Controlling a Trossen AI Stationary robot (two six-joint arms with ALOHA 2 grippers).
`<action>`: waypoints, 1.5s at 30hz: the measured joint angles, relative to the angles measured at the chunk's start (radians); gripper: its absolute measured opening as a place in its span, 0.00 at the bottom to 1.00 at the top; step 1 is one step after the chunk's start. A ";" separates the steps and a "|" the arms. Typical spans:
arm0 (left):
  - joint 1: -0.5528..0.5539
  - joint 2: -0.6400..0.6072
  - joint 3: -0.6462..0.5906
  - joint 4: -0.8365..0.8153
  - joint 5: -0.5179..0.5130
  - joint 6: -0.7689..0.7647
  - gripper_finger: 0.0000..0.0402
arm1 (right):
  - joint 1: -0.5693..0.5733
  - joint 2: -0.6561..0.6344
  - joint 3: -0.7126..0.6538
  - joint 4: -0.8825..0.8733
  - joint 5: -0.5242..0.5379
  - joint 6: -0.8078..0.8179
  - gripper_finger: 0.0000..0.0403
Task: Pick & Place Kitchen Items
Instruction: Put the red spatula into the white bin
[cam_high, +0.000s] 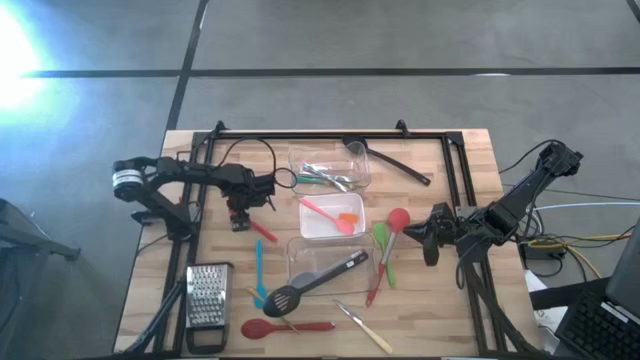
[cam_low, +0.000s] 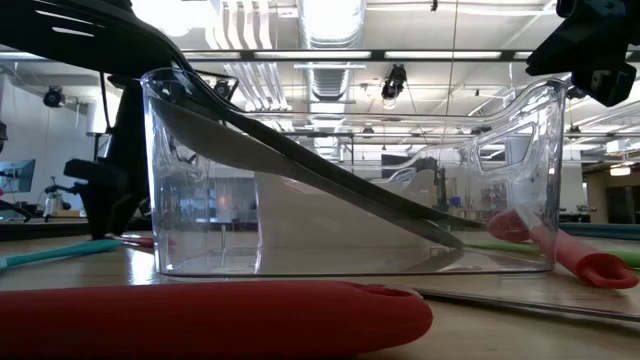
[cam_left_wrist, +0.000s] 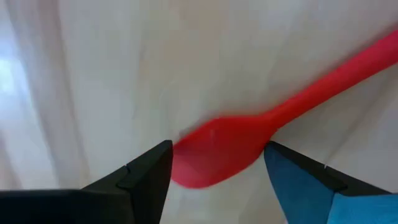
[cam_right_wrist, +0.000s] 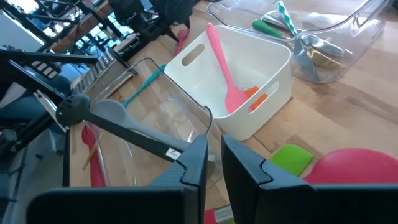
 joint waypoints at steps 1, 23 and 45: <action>0.003 0.003 -0.003 -0.007 -0.021 0.006 0.65 | 0.000 0.000 0.000 0.005 0.000 0.000 0.11; 0.044 0.000 -0.035 0.060 -0.043 0.100 0.68 | 0.000 0.000 0.000 0.030 0.000 0.003 0.11; 0.046 0.004 -0.001 0.082 -0.030 0.162 0.68 | 0.000 0.002 0.000 0.052 0.001 0.000 0.11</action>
